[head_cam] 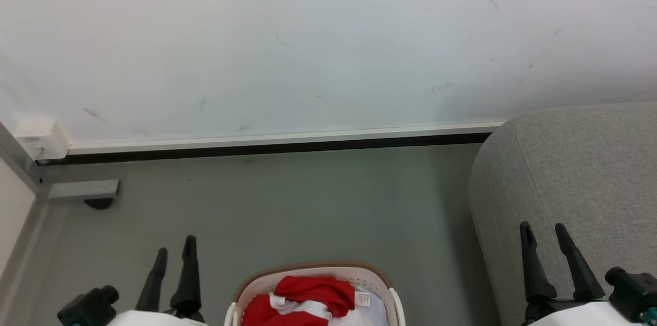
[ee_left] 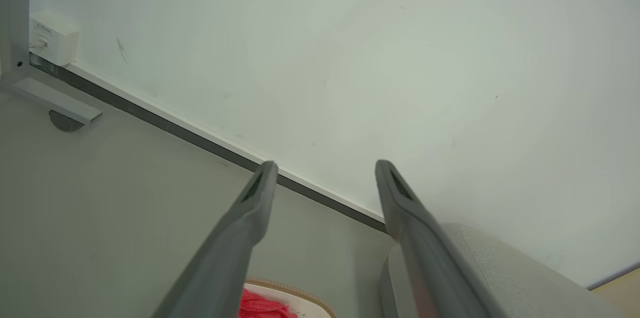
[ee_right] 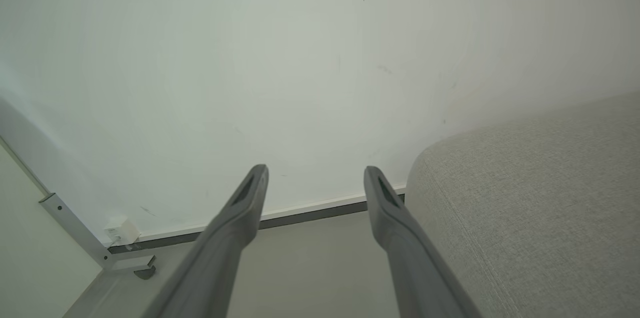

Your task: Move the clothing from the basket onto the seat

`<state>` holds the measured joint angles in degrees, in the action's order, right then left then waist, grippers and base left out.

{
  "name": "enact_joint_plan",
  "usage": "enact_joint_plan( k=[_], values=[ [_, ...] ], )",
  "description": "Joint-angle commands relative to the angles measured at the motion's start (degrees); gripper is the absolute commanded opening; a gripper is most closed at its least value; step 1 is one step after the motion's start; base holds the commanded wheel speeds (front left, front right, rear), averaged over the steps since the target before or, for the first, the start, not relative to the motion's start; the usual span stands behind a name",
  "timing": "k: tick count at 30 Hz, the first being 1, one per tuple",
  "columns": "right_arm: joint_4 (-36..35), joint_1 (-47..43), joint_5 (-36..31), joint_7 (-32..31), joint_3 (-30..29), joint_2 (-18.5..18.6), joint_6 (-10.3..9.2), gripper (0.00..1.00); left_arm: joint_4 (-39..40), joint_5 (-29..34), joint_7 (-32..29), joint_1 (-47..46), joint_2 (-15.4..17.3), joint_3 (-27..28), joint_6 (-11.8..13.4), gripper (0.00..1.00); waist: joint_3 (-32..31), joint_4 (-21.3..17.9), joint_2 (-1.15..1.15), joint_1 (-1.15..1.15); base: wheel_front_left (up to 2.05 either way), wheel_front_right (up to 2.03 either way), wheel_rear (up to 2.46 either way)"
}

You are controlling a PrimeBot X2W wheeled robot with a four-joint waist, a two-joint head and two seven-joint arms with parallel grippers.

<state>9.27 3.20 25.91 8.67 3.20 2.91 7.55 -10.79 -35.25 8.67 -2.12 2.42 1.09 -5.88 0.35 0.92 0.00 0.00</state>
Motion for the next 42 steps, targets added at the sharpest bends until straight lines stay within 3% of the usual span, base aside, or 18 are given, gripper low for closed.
enact_joint_plan(
  k=[1, 11, 42],
  values=[
    [-0.7, -0.2, -1.9, 0.6, -0.1, 0.1, -0.07, 1.00, 0.6, 2.3, 0.6, 0.0, 0.5, 0.0, -0.2, 1.00, 0.0, 0.0, 0.00, 0.00, 0.00, 0.00, 0.00],
    [-0.8, -0.5, -7.2, 2.0, -0.5, 0.0, -0.08, 1.00, 0.7, 7.6, 2.0, 0.3, 0.6, -0.1, -0.3, 1.00, 0.0, 0.1, 0.00, 0.00, 0.00, 0.00, 0.00],
    [0.3, -1.2, -14.2, 5.6, -1.1, 0.0, -0.11, 1.00, -1.5, 21.5, 5.6, 1.1, 0.6, 0.2, -1.1, 1.00, -0.1, 0.0, 0.00, 0.00, 0.00, 0.00, 0.00]
  ],
)
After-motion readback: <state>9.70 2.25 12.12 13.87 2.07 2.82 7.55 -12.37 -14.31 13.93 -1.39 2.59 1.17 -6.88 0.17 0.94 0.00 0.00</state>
